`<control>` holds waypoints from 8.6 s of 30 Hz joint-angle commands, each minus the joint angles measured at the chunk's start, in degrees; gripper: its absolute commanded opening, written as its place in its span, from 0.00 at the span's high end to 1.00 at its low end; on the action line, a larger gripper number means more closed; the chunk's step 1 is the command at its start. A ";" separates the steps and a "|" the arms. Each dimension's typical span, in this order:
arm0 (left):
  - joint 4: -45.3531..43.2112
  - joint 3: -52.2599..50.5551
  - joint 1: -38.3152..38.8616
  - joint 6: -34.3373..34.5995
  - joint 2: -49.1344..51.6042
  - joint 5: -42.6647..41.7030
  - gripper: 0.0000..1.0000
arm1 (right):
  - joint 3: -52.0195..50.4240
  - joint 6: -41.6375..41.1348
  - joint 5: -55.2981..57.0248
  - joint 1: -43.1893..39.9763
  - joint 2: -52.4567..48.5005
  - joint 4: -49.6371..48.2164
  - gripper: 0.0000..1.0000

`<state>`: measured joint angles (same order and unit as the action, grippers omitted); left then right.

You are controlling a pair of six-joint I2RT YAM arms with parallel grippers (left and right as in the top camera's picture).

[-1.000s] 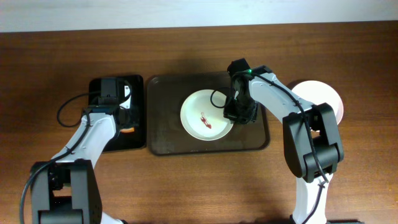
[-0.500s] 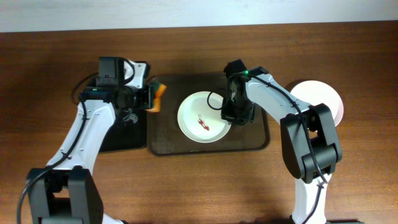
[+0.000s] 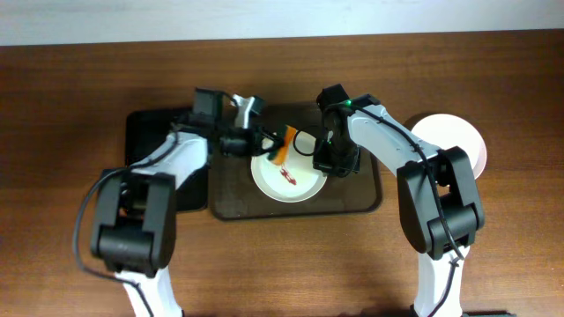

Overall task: Clean dirty plates on tray and stack at the side
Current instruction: 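Carry the sponge with the left gripper onto the plate on the tray, then scrub the plate with the sponge in the left gripper, then return the sponge to the black holder with the left gripper, then lift the plate with the right gripper and carry it onto the stack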

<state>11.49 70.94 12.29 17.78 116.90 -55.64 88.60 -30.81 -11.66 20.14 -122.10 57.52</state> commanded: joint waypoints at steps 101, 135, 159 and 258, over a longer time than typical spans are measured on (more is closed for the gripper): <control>25.40 0.37 -11.67 -16.57 -8.87 62.77 0.99 | -0.31 1.01 1.42 0.42 -0.74 1.62 0.96; 29.09 0.26 -11.78 -16.57 -8.72 64.52 0.54 | -0.31 1.01 1.44 0.42 -0.74 1.55 0.96; 19.02 0.26 -11.72 -16.55 -2.86 61.42 0.95 | -0.31 1.01 1.42 0.42 -0.74 1.44 0.96; 33.83 5.11 -11.82 -15.65 -13.42 60.94 0.06 | 21.35 11.98 39.04 2.86 10.29 16.68 0.96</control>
<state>45.25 75.61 0.78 1.93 104.25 5.93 108.16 -19.03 18.50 20.58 -115.59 74.15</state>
